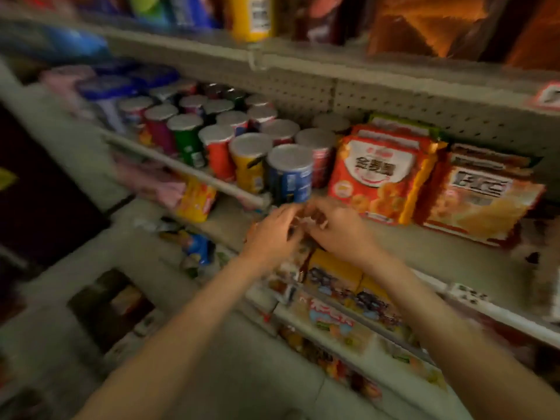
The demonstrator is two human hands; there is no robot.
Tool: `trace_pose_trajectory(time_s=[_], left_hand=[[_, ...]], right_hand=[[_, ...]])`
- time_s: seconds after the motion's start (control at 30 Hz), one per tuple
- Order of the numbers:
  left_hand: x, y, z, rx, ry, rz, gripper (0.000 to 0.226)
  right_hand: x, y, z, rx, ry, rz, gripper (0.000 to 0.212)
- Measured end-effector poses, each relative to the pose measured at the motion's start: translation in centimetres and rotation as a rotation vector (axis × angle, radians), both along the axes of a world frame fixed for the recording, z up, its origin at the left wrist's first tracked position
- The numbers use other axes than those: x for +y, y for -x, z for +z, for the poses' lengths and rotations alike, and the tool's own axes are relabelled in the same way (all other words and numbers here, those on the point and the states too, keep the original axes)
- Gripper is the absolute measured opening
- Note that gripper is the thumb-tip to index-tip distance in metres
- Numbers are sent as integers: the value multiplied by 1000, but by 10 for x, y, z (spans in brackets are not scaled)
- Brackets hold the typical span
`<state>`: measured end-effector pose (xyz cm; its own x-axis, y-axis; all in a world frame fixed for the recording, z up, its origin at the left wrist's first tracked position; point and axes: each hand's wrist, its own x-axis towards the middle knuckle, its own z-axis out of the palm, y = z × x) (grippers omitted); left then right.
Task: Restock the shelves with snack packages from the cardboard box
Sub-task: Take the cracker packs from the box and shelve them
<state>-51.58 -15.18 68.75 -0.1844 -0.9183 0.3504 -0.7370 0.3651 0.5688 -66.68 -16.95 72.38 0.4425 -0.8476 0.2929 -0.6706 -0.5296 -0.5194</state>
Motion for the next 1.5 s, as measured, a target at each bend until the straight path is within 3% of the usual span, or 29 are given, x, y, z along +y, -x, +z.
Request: trace_pose_trajectory(time_s=[0.23,0.4,0.53,0.83,1.07,1.13,1.33,1.5], left_hand=[[98,-128,-68,89,-385,551,28],[153,-209,-114,190,-585,880,31],[166,-271,-148,281,-667,1058,33],[116,-455,-193,471,-795,1196,30],[52,-584,-262,1032,-892,1388,32],[42,-610,-286,1111,-914,1417,32],[15,-699,-419,1269,-880,1550,23],[-5,-752,-565,1363,-938,1617,31]], right_hand=[[8,-144,-66,34,-227,407,30],[22,-245,-110,172,-426,596,53],[19,-328,-143,251,-530,652,58],[-28,-519,-202,381,-727,580,60],[-90,-631,-270,418,-953,443,67],[-105,-661,-295,392,-1056,393,63],[-137,-779,-435,278,-1382,281,57],[-140,-849,-596,203,-1539,106,28]])
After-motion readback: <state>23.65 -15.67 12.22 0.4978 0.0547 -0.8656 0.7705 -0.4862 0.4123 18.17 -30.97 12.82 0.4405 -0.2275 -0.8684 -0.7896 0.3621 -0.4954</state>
